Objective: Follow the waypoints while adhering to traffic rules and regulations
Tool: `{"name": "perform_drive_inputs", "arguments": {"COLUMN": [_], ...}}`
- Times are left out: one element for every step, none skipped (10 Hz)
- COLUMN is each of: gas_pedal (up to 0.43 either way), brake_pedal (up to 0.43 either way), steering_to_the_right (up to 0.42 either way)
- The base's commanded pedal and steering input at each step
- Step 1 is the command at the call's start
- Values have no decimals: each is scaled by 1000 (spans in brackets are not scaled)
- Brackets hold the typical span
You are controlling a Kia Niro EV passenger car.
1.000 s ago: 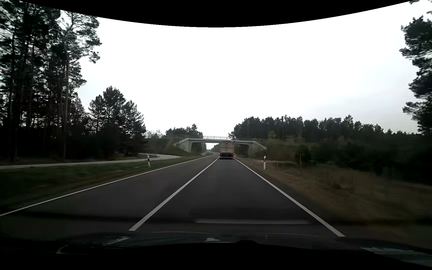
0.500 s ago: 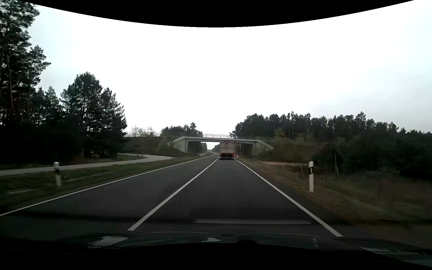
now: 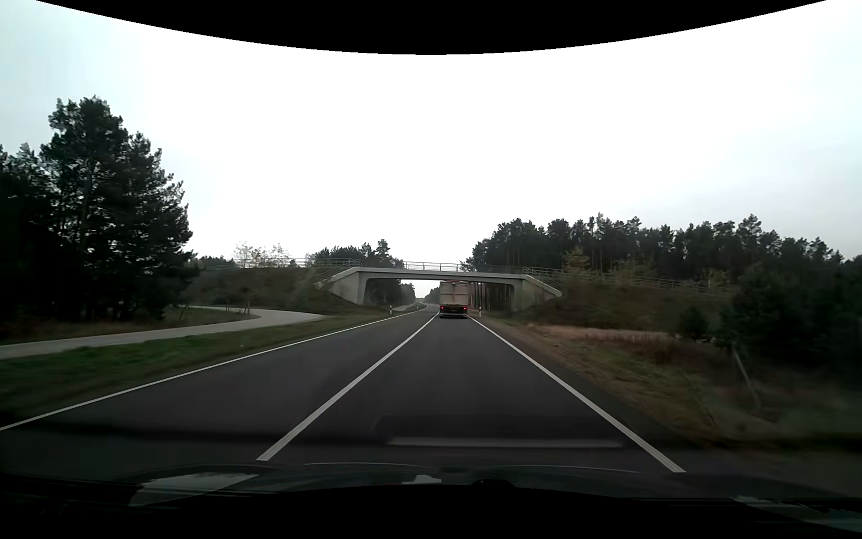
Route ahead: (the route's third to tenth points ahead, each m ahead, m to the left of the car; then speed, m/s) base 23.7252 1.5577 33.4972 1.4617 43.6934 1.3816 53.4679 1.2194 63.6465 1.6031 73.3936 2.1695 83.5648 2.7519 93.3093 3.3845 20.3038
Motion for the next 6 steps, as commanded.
{"name": "perform_drive_inputs", "arguments": {"gas_pedal": [150, 150, 150, 150, 150, 150], "brake_pedal": [0, 0, 0, 0, 0, 0], "steering_to_the_right": [0, 0, 0, 0, 0, 1]}}
